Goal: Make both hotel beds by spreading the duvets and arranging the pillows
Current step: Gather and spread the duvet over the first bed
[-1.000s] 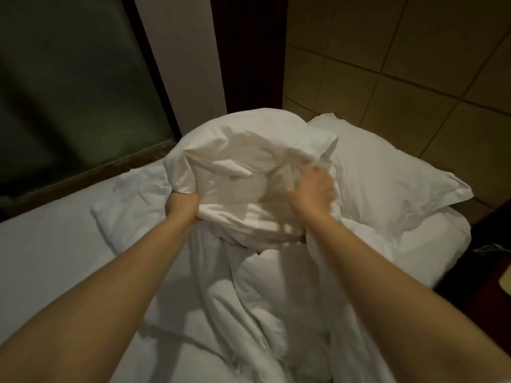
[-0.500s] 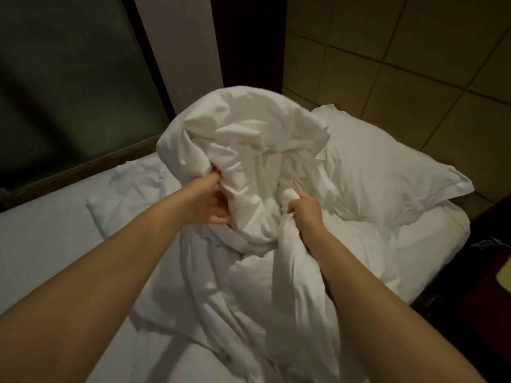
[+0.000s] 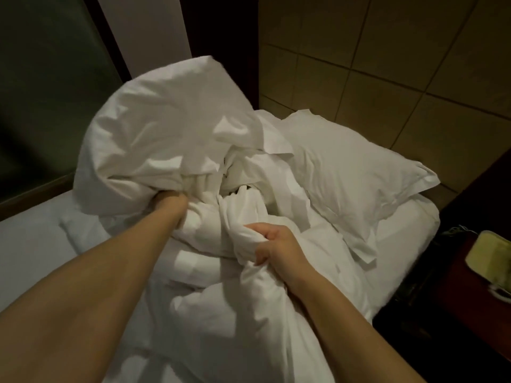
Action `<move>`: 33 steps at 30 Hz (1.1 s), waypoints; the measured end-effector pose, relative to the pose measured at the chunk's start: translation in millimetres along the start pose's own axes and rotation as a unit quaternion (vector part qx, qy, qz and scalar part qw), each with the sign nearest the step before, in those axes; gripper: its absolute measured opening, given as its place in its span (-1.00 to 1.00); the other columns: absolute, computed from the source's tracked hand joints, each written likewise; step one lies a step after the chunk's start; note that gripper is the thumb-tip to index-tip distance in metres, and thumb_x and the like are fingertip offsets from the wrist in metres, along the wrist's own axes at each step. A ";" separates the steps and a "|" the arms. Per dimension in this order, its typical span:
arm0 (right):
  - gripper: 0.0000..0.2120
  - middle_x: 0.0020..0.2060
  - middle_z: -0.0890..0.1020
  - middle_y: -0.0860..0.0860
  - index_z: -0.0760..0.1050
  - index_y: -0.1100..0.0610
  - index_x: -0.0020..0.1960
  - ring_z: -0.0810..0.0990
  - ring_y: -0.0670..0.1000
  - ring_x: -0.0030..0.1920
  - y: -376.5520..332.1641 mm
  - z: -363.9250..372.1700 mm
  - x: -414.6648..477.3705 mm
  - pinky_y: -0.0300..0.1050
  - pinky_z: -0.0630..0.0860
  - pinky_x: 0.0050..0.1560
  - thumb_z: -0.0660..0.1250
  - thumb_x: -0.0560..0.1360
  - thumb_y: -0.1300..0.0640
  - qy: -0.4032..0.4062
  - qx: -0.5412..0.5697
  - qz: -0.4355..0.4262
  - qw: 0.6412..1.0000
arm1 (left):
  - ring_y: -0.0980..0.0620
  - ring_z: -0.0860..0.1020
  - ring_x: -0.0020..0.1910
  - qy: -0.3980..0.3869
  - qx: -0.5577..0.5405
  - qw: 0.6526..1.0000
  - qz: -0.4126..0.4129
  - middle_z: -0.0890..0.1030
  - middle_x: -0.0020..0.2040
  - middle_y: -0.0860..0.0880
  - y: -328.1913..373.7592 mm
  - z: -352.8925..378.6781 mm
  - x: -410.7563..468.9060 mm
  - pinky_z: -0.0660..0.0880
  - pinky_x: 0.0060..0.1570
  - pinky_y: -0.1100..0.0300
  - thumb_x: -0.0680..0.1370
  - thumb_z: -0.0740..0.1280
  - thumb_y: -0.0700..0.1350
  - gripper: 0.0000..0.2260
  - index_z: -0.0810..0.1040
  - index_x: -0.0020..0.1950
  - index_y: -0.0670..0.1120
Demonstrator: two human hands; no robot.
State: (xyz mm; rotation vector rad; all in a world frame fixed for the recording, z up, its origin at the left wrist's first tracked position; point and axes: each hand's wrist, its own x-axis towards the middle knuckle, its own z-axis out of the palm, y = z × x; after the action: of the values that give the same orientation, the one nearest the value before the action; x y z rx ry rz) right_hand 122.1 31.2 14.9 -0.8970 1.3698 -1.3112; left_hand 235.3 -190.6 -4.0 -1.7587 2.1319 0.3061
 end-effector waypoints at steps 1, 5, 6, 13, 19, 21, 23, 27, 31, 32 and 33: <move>-0.55 -0.29 0.62 -0.12 0.64 0.02 -0.15 0.55 -0.12 -0.21 6.2 -2.0 0.3 -0.29 0.47 -0.20 0.21 0.04 0.27 0.006 -0.023 0.015 1.000 | -0.19 0.35 0.36 -0.028 0.046 0.999 -0.003 0.34 0.41 -0.20 -5.6 5.0 -2.7 0.36 0.29 0.02 0.54 0.35 -0.13 -0.49 0.27 0.44 -0.20; -0.50 -0.16 0.59 -0.14 0.57 0.00 0.02 0.52 -0.13 -0.12 27.8 2.4 -0.1 -0.32 0.43 -0.16 0.24 0.09 0.17 0.023 -0.081 0.063 0.994 | -0.16 0.45 0.26 -0.064 0.055 0.996 -0.007 0.44 0.32 -0.17 -10.4 16.0 -7.3 0.45 0.08 0.06 0.41 0.51 -0.13 -0.36 0.33 0.41 -0.24; -0.48 -0.12 0.58 -0.14 0.54 -0.03 0.07 0.51 -0.14 -0.11 33.6 4.6 -0.2 -0.31 0.42 -0.17 0.25 0.11 0.14 0.026 -0.093 0.070 0.993 | -0.16 0.46 0.26 -0.061 0.044 0.997 -0.015 0.45 0.31 -0.17 -10.5 16.1 -9.7 0.45 0.09 0.06 0.42 0.50 -0.10 -0.38 0.35 0.39 -0.24; -0.19 0.26 0.40 0.07 0.06 -0.04 0.52 0.44 0.17 0.25 34.0 7.5 27.3 -0.02 0.45 0.16 0.41 0.40 -0.02 0.154 -0.192 0.157 0.956 | -0.16 0.32 0.40 -0.021 -0.057 0.998 -0.032 0.29 0.45 -0.15 -28.9 24.6 -19.7 0.31 0.32 0.04 0.50 0.41 -0.07 -0.38 0.23 0.47 -0.20; -0.22 0.33 0.42 0.17 0.21 0.24 0.45 0.46 0.18 0.26 7.4 26.0 62.3 0.04 0.45 0.24 0.45 0.36 0.00 0.112 -0.122 0.242 0.956 | -0.15 0.35 0.38 0.119 -0.188 0.974 -0.047 0.36 0.41 -0.19 -72.6 -24.3 -33.6 0.39 0.21 0.20 0.64 0.14 -0.15 -0.64 0.32 0.42 -0.23; -0.57 0.19 0.49 0.18 0.34 0.25 0.30 0.49 0.19 0.19 -8.1 34.9 67.8 0.00 0.47 0.18 0.33 0.47 0.19 0.139 -0.118 0.222 0.958 | -0.11 0.37 0.37 0.207 -0.275 0.935 -0.086 0.39 0.40 -0.17 -104.2 -64.7 -33.7 0.42 0.13 0.21 0.64 0.12 -0.17 -0.66 0.35 0.41 -0.21; -0.71 0.09 0.51 0.17 0.37 0.23 0.21 0.52 0.14 0.03 -20.5 42.5 70.4 -0.08 0.49 -0.01 0.25 0.49 0.31 0.157 -0.064 0.184 0.968 | -0.12 0.41 0.35 0.232 -0.431 0.862 -0.133 0.42 0.38 -0.17 -140.5 -88.5 -32.4 0.46 0.03 0.16 0.62 0.18 -0.18 -0.65 0.36 0.40 -0.22; -0.61 0.26 0.46 0.21 0.26 0.27 0.43 0.48 0.16 0.18 -23.6 68.1 71.4 -0.05 0.42 0.18 0.11 0.61 0.29 0.164 -0.058 0.153 0.973 | -0.23 0.46 0.27 0.165 -0.509 0.839 -0.102 0.42 0.35 -0.20 -170.6 -85.7 -48.7 0.47 0.10 0.03 0.57 0.30 0.02 -0.45 0.27 0.45 -0.25; -0.50 0.28 0.46 0.18 0.23 0.18 0.47 0.47 0.10 0.13 8.2 95.8 52.0 -0.08 0.41 0.11 0.15 0.55 0.38 0.162 -0.028 0.132 0.978 | -0.22 0.29 0.41 0.080 -0.329 0.941 -0.017 0.27 0.47 -0.24 -132.6 -59.5 -79.0 0.25 0.36 0.04 0.56 0.22 0.19 -0.34 0.21 0.49 -0.23; -0.47 0.29 0.47 0.18 0.27 0.17 0.46 0.48 0.09 0.09 13.5 101.0 46.1 -0.11 0.41 0.03 0.16 0.52 0.43 0.165 -0.021 0.123 0.978 | -0.20 0.33 0.38 0.060 -0.303 0.951 0.024 0.31 0.45 -0.21 -117.3 -49.7 -87.0 0.29 0.29 0.07 0.57 0.17 0.22 -0.35 0.25 0.47 -0.22; -0.45 0.29 0.49 0.16 0.31 0.17 0.45 0.50 0.12 0.08 15.4 106.1 40.5 -0.12 0.41 0.00 0.16 0.49 0.46 0.163 -0.009 0.120 0.979 | -0.19 0.40 0.32 0.017 -0.301 0.952 0.047 0.37 0.41 -0.18 -100.0 -38.9 -94.9 0.36 0.17 0.07 0.56 0.15 0.26 -0.36 0.31 0.44 -0.19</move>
State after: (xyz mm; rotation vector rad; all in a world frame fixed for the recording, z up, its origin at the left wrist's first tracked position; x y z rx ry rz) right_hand 217.2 -31.4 2.1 -0.5202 1.6866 -1.2966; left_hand 343.2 -140.4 76.0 -1.9704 2.3057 1.0537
